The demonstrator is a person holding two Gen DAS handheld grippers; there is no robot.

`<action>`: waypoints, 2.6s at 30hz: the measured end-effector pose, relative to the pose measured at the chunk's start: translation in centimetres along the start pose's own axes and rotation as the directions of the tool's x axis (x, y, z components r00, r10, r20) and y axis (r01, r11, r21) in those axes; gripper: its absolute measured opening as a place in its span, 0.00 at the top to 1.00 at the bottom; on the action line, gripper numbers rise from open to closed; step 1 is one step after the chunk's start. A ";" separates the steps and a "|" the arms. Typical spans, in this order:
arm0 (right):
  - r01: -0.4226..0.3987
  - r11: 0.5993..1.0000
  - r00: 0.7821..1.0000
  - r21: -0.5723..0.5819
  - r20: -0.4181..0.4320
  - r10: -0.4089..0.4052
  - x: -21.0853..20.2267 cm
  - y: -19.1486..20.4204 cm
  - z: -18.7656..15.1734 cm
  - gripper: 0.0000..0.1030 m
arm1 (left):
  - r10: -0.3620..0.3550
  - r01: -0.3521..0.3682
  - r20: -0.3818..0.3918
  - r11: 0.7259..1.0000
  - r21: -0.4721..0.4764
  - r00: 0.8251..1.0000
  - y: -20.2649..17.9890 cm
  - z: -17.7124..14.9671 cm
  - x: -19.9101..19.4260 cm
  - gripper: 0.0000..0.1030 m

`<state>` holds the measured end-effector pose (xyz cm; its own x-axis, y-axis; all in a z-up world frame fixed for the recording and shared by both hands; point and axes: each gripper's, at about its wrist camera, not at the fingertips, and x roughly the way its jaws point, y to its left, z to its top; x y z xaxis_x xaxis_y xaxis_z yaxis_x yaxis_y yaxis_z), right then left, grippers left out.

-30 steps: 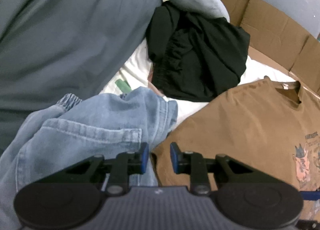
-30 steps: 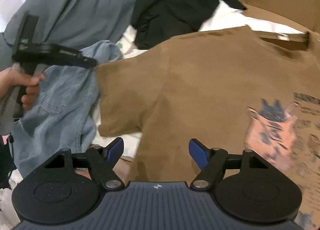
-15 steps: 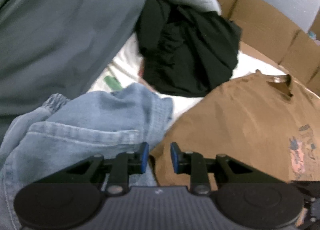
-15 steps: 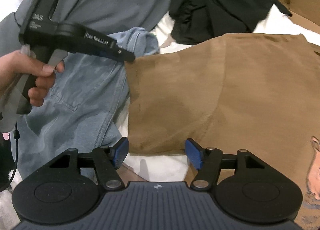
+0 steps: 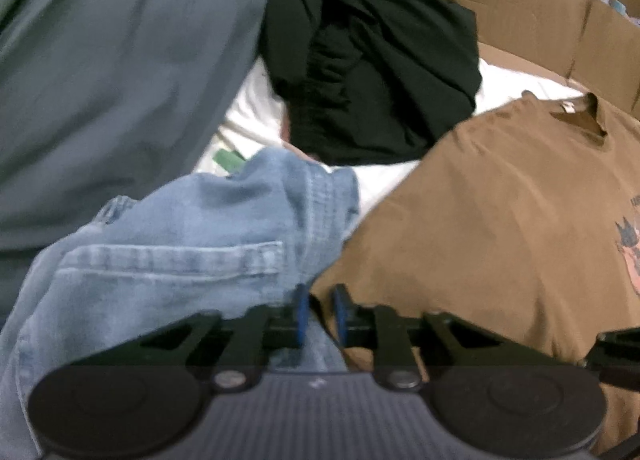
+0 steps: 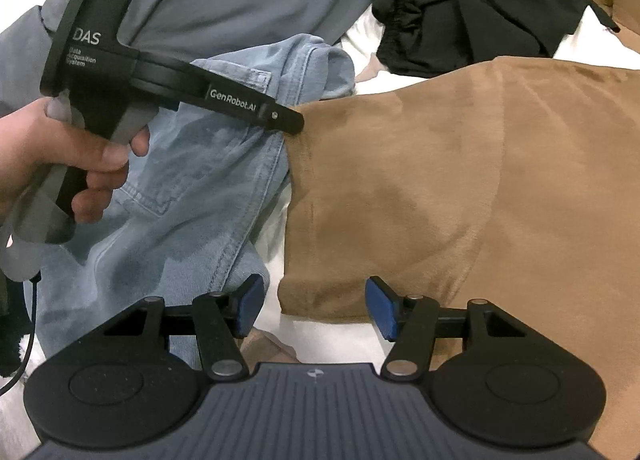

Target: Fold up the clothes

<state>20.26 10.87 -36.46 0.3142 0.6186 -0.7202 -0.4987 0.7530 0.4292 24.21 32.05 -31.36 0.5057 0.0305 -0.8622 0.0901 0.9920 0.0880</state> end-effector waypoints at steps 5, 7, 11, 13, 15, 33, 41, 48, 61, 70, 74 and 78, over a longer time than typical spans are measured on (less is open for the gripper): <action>0.012 1.000 1.000 -0.022 -0.021 -0.013 1.6 0.2 0.4 0.54 | -0.027 0.028 0.022 0.999 -0.039 0.999 0.8 -0.5 -0.2 0.95; 0.013 0.999 0.999 -0.036 -0.030 -0.014 2.1 0.5 0.4 0.53 | -0.031 0.032 0.026 0.998 -0.048 0.999 0.9 -0.5 -0.3 0.97; 0.063 0.994 0.997 -0.087 -0.048 -0.067 3.3 1.4 -0.4 0.52 | -0.056 0.060 0.043 0.992 -0.112 0.997 1.7 -0.6 -0.5 0.97; 0.083 0.988 0.995 -0.127 -0.045 -0.089 3.5 2.0 -0.9 0.52 | -0.065 0.073 0.058 0.986 -0.148 0.996 2.1 -0.6 -0.9 0.98; 0.114 0.972 0.991 -0.208 -0.039 -0.125 3.7 2.8 -1.6 0.52 | -0.067 0.076 0.065 0.985 -0.154 0.996 2.2 -0.6 -1.1 0.98; 0.121 0.974 0.993 -0.189 0.016 -0.120 3.5 4.5 -1.9 0.92 | -0.059 0.077 0.130 0.987 -0.143 0.990 2.4 -0.2 -2.6 0.98; 0.091 0.994 0.996 -0.064 0.013 -0.090 4.8 4.2 -0.7 0.87 | -0.046 0.064 0.141 0.990 -0.127 0.989 2.7 0.8 -2.3 0.98; -0.012 0.999 1.000 -0.047 0.001 0.012 3.5 3.5 -1.3 0.59 | -0.034 0.045 0.101 0.994 -0.103 0.994 2.4 0.5 -2.8 0.95; -0.072 0.996 0.996 0.053 0.050 0.069 -0.9 1.9 -1.8 0.57 | -0.070 0.089 0.161 0.989 -0.114 0.984 -0.2 0.3 -6.3 0.87; 0.027 0.992 0.998 0.126 0.049 -0.033 -2.6 -1.9 -3.1 0.56 | -0.184 0.193 0.102 0.978 -0.083 0.977 -4.6 -0.2 -1.3 0.86; 0.041 0.985 0.998 0.167 0.044 -0.049 -3.3 -3.6 -3.3 0.56 | -0.168 0.176 0.084 0.980 -0.096 0.982 -5.2 -0.5 1.0 0.86; 0.060 0.983 0.997 0.172 0.034 -0.066 -4.2 -5.2 -3.2 0.56 | -0.104 0.113 0.076 0.986 -0.119 0.992 -4.3 -0.8 1.8 0.86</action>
<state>18.92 3.64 -37.43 0.3739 0.5746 -0.7280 -0.3331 0.8158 0.4728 24.04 27.91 -33.65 0.5570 -0.0823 -0.8265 0.0437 0.9966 -0.0698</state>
